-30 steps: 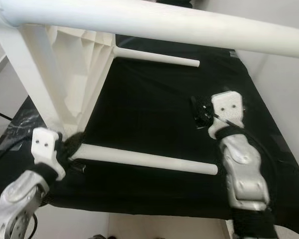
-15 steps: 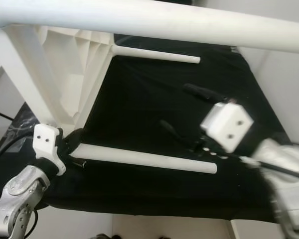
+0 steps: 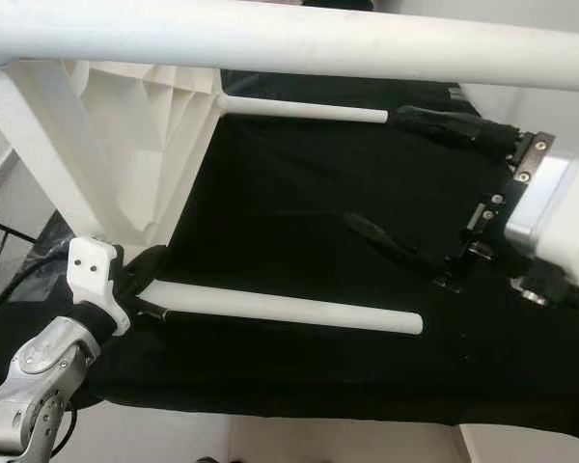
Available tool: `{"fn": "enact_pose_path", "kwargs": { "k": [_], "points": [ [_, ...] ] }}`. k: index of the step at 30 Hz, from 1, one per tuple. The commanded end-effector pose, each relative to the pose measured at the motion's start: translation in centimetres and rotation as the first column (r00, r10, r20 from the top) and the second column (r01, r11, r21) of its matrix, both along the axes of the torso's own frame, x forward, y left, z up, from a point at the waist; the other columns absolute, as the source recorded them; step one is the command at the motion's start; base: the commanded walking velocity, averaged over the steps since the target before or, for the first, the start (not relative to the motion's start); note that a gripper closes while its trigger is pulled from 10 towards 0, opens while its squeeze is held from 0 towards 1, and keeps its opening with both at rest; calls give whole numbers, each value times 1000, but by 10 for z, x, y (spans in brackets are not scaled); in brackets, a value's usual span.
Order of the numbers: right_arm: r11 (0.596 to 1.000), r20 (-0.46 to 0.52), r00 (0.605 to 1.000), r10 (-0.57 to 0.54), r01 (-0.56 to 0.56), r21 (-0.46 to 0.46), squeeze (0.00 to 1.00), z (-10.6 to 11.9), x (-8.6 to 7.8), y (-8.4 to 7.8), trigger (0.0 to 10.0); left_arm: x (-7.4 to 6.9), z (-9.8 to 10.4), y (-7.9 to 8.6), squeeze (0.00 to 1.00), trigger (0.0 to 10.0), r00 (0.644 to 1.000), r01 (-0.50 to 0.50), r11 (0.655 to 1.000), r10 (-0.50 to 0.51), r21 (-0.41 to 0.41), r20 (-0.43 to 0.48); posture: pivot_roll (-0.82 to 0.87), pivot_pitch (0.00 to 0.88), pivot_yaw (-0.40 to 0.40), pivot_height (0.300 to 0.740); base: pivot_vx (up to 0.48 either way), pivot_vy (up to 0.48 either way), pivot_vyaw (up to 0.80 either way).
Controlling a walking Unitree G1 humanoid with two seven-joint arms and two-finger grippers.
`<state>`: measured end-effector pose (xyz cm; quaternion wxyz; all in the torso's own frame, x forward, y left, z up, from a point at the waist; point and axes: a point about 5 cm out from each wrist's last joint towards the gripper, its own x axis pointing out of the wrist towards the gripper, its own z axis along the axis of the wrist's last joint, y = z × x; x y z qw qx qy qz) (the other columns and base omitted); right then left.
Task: Building children table
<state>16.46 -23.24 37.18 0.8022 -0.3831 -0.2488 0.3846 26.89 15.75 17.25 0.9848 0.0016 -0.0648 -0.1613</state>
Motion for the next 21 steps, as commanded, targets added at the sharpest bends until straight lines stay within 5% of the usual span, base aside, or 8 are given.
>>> {"fn": "enact_pose_path", "kwargs": {
  "k": [1, 15, 18, 21],
  "points": [
    [999, 6, 1000, 27, -27, -18, 0, 4, -9, -1, 10000, 1, -4, 4, 0, 10000, 1000, -14, 1000, 14, 6, -8, -35, 135, 77, 740, 0, 0, 0],
    [995, 69, 997, 42, -48, 89, 0, 20, -35, -27, 10000, 4, -5, 4, 0, 10000, 1000, -11, 1000, 11, 3, -4, -42, 125, 81, 740, 0, 0, 0],
    [995, 105, 994, 1, -12, 99, 0, 24, -31, -31, 10000, 5, -5, 4, 0, 10000, 1000, -11, 1000, 11, 3, -1, -39, 122, 82, 740, 0, 0, 0],
    [995, 113, 989, -91, 94, -25, 0, 21, -8, -20, 10000, 4, -5, 3, 0, 10000, 1000, -7, 1000, 7, 5, 0, -32, 120, 81, 740, 0, 0, 0]
  ]
}}
